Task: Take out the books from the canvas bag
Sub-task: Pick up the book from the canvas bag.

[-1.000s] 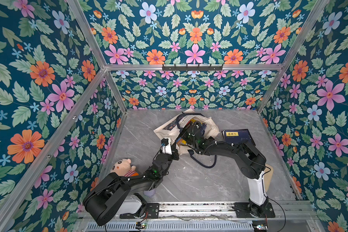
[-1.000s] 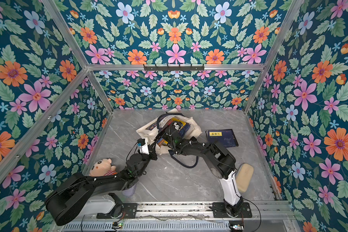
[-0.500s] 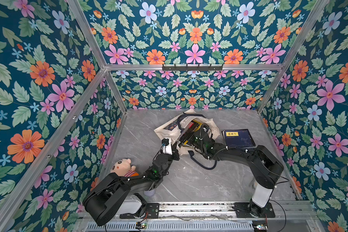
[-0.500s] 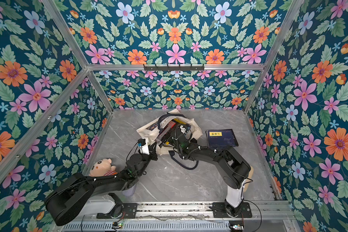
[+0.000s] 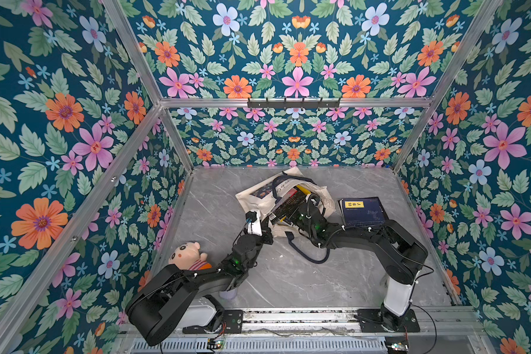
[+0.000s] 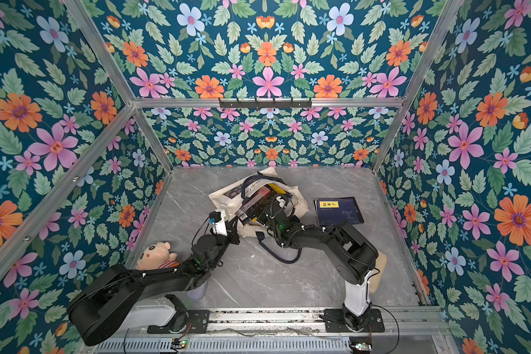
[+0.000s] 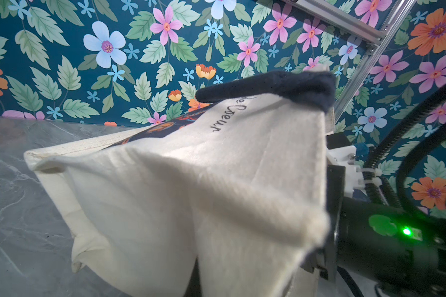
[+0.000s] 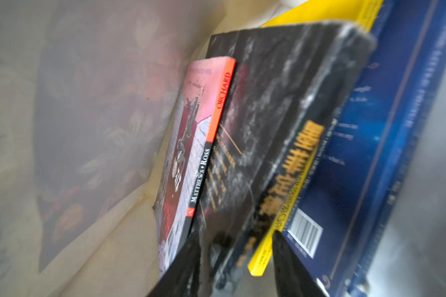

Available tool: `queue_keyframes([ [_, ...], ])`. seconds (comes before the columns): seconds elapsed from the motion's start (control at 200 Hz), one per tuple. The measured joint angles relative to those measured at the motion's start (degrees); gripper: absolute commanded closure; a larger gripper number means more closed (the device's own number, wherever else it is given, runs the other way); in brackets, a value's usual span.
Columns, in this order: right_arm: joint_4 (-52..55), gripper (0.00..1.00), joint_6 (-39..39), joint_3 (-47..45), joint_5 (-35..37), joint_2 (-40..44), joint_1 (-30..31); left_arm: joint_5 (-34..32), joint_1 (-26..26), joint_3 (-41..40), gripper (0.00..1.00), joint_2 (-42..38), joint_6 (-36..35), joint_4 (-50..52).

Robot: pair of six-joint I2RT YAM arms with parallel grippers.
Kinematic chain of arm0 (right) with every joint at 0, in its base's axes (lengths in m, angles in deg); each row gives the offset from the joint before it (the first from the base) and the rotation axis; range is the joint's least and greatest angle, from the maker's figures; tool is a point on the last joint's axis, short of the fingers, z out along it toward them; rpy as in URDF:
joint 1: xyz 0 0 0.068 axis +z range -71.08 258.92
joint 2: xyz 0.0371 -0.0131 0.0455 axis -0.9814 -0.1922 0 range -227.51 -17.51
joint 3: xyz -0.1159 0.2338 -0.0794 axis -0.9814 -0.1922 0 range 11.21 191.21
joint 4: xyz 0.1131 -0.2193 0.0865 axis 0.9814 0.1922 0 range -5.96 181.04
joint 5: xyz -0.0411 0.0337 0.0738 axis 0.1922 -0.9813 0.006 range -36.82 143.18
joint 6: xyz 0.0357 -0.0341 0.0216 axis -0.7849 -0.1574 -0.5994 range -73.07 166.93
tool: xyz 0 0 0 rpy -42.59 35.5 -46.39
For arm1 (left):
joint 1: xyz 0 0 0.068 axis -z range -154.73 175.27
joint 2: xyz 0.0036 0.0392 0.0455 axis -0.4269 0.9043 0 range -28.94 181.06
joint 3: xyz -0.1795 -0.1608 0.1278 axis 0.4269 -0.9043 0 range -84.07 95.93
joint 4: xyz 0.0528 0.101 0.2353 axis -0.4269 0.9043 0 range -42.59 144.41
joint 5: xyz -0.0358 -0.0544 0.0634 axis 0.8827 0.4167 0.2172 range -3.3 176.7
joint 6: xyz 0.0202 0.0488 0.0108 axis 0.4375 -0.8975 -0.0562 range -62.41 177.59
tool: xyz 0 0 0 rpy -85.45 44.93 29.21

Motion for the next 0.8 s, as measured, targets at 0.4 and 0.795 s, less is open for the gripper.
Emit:
queue_keyframes([
  [0.4, -5.9, 0.76, 0.9, 4.3, -0.6, -6.1, 0.2, 0.0, 0.0, 0.0, 1.0, 0.2, 0.0, 0.0],
  [0.795, 4.5, 1.0, 0.2, 4.9, -0.4, 1.2, 0.5, 0.7, 0.1, 0.0, 1.0, -0.3, 0.3, 0.0],
])
